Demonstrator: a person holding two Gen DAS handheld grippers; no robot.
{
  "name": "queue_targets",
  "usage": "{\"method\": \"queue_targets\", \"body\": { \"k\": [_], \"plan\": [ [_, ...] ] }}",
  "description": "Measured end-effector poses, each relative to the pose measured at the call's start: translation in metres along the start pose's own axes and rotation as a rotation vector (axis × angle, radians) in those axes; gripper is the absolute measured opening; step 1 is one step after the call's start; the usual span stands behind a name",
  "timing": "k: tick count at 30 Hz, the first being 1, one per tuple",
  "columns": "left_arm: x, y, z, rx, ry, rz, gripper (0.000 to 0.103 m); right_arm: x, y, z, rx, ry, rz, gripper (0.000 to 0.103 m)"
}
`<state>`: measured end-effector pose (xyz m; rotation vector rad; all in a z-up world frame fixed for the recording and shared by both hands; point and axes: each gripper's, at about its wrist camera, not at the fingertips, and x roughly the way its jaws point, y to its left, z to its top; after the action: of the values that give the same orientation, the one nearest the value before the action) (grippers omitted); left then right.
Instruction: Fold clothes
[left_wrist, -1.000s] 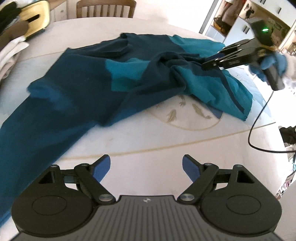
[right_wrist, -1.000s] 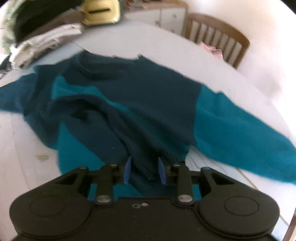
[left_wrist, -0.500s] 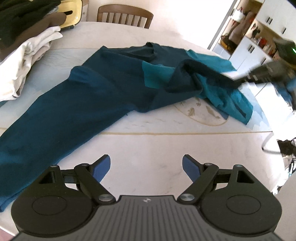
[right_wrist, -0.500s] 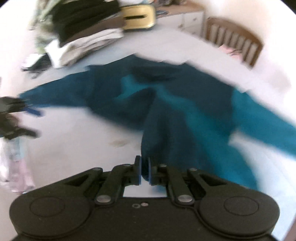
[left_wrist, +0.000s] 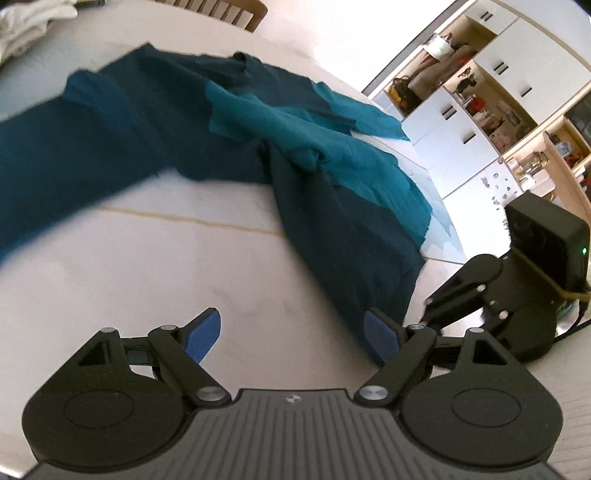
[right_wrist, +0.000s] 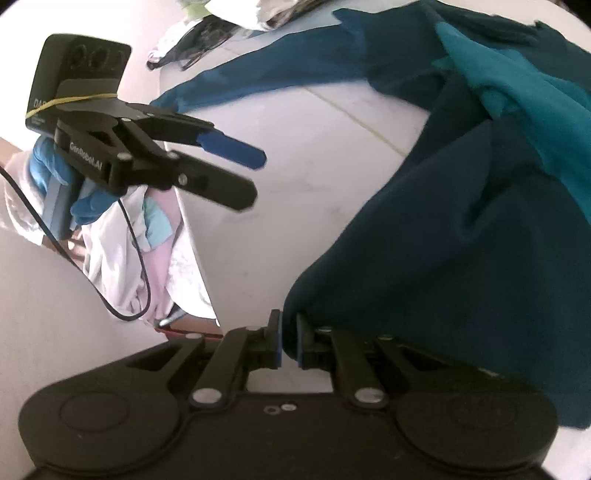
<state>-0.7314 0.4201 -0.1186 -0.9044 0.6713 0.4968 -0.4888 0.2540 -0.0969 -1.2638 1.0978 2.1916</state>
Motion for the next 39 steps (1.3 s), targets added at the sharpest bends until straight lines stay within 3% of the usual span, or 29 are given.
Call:
{"method": "queue_targets", "body": {
  "k": [3, 7, 11, 14, 18, 21, 24, 25, 26, 27, 28, 31, 39],
  "plan": [
    [0.01, -0.011, -0.005, -0.016, 0.02, 0.007, 0.085, -0.018, -0.012, -0.005, -0.017, -0.003, 0.001, 0.103],
    [0.024, -0.032, -0.011, -0.027, 0.029, 0.034, 0.085, -0.063, -0.045, -0.029, -0.005, -0.049, -0.085, 0.103],
    [0.041, -0.058, -0.013, -0.058, 0.03, 0.062, 0.085, -0.106, -0.098, -0.056, 0.035, -0.095, -0.254, 0.103],
    [0.055, -0.074, -0.016, -0.111, 0.041, 0.134, 0.085, -0.136, -0.145, -0.074, 0.069, -0.13, -0.389, 0.103],
    [0.072, -0.089, -0.023, -0.197, 0.042, 0.267, 0.085, -0.159, -0.21, -0.089, 0.14, -0.174, -0.5, 0.103],
    [0.08, -0.099, -0.026, -0.247, 0.022, 0.344, 0.085, -0.164, -0.248, -0.091, 0.194, -0.192, -0.548, 0.103],
    [0.089, -0.108, -0.026, -0.29, 0.009, 0.403, 0.083, -0.153, -0.27, -0.091, 0.207, -0.182, -0.539, 0.103],
    [0.091, -0.111, -0.026, -0.299, 0.005, 0.415, 0.074, -0.148, -0.273, -0.091, 0.199, -0.175, -0.53, 0.103],
    [0.093, -0.114, -0.027, -0.304, 0.002, 0.426, 0.052, -0.145, -0.275, -0.092, 0.189, -0.17, -0.522, 0.103],
    [0.093, -0.115, -0.028, -0.317, 0.0, 0.433, 0.037, -0.143, -0.277, -0.093, 0.177, -0.167, -0.514, 0.103],
    [0.093, -0.114, -0.03, -0.34, -0.003, 0.437, 0.012, -0.142, -0.276, -0.094, 0.158, -0.176, -0.51, 0.103],
    [0.092, -0.115, -0.035, -0.375, -0.024, 0.471, 0.006, -0.142, -0.276, -0.097, 0.148, -0.189, -0.481, 0.103],
    [0.05, -0.122, -0.055, -0.43, -0.089, 0.588, 0.004, -0.154, -0.24, -0.121, 0.06, -0.167, -0.317, 0.103]
  ]
}}
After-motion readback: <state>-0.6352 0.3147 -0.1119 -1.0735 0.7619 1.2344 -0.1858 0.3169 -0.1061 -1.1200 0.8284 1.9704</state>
